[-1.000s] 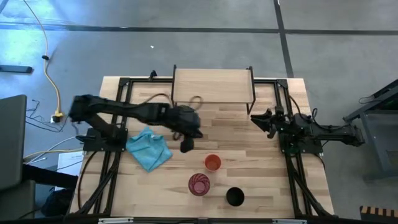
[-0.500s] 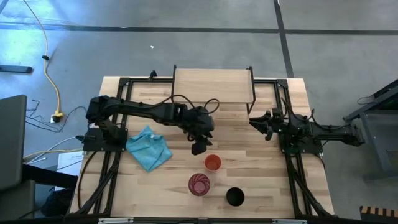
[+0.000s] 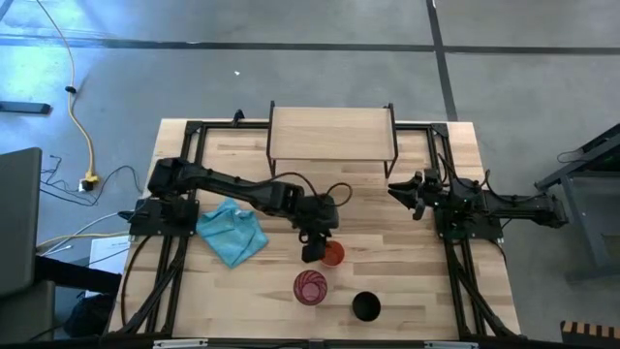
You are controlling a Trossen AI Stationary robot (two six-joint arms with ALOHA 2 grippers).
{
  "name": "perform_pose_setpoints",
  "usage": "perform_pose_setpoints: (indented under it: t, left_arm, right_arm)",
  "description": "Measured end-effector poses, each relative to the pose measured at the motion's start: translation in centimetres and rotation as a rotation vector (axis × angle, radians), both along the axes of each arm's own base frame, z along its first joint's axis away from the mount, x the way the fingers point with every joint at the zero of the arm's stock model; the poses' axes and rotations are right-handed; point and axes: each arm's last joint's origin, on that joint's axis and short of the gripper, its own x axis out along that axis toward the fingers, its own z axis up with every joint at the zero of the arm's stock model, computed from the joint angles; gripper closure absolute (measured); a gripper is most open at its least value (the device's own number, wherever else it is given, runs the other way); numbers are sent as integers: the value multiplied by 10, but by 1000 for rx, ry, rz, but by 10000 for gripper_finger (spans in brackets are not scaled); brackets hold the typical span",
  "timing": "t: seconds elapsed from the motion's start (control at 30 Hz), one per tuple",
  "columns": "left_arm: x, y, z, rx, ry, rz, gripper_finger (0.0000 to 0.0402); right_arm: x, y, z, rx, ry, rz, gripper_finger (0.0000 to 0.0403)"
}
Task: Stack small to large cups/mugs on shelf
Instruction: Put the orange cup on the shelf
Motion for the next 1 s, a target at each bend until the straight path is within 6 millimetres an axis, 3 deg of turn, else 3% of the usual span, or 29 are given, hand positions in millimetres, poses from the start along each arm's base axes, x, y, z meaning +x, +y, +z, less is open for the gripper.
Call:
perform_pose_setpoints:
  t: [0.43,0.73,1.0]
  left_arm:
    - [4,3,-6,61,1,76,257]
    - [11,0,-29,44,63,90,257]
    - [10,0,-29,49,66,93,257]
  right_arm:
    - [0,0,0,11,-2,0,274]
    - [0,0,0,11,-2,0,274]
    - [0,0,0,34,-7,-1,274]
